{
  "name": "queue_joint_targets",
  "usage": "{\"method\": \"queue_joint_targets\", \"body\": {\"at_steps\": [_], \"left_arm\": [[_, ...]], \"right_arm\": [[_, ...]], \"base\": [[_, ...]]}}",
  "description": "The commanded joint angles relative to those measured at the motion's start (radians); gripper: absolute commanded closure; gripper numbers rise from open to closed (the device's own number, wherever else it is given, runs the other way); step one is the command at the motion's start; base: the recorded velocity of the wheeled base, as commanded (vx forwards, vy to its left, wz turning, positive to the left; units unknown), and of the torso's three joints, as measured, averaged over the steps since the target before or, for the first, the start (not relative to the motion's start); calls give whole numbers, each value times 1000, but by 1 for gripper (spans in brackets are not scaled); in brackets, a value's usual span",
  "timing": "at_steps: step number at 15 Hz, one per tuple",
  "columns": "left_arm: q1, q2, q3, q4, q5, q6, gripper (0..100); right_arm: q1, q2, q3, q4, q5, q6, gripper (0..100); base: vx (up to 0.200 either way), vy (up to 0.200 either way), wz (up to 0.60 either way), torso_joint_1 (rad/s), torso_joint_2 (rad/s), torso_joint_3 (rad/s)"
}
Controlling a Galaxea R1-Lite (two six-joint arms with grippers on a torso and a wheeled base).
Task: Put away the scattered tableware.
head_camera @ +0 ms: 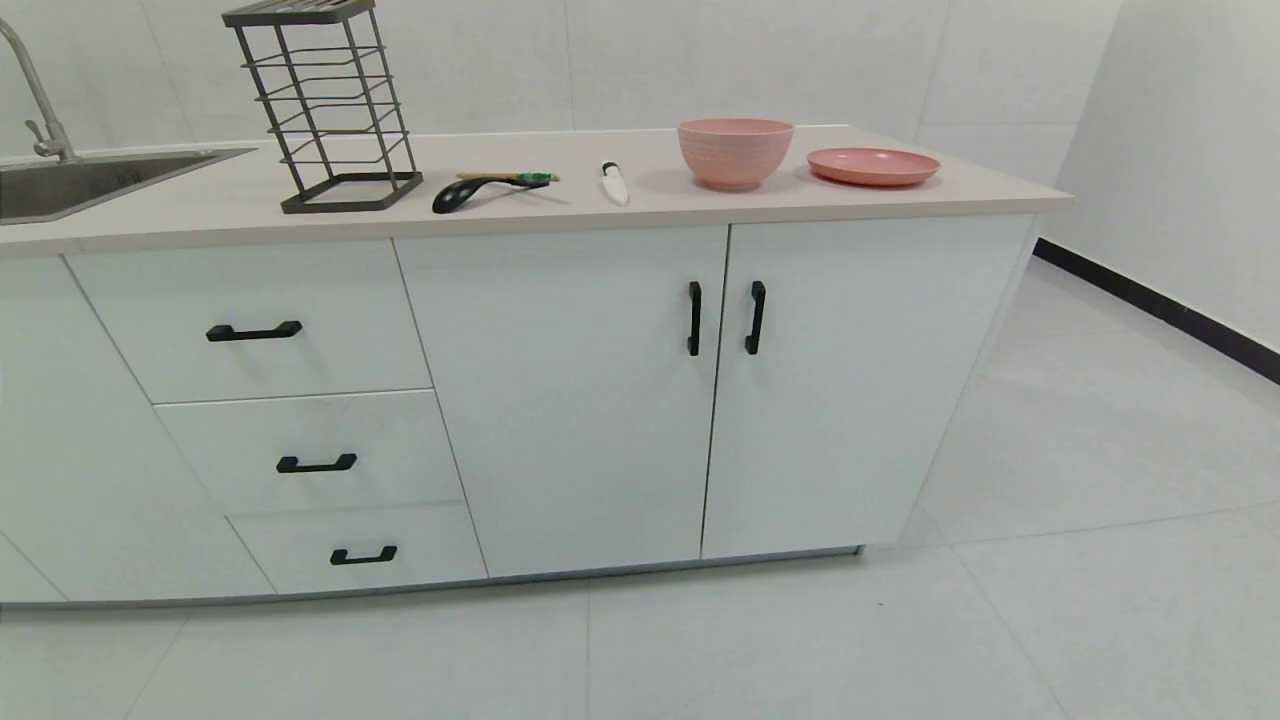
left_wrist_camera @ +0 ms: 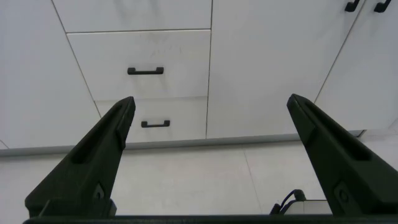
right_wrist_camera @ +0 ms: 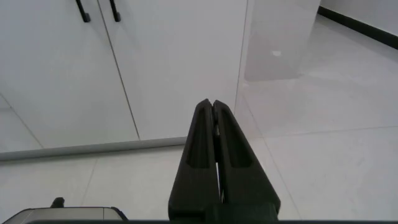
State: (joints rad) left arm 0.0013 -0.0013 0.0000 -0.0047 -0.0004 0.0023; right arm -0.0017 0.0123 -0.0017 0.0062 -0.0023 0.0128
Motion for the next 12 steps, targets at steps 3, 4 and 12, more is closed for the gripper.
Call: {"method": "queue_joint_targets", "body": {"at_steps": [3,4,12], "left_arm": [[0,1,0,0,0,2,0],[0,1,0,0,-1,2,0],[-1,1,0,0,-1,4,0]], "right_arm": [[0,1,0,0,-1,3,100],[0,1,2,-23,-1,10,100],[195,781,-537,-291,189,-53,0]], "base": [[0,0,0,0,0,0],[0,0,0,0,0,0],[0,0,0,0,0,0]]}}
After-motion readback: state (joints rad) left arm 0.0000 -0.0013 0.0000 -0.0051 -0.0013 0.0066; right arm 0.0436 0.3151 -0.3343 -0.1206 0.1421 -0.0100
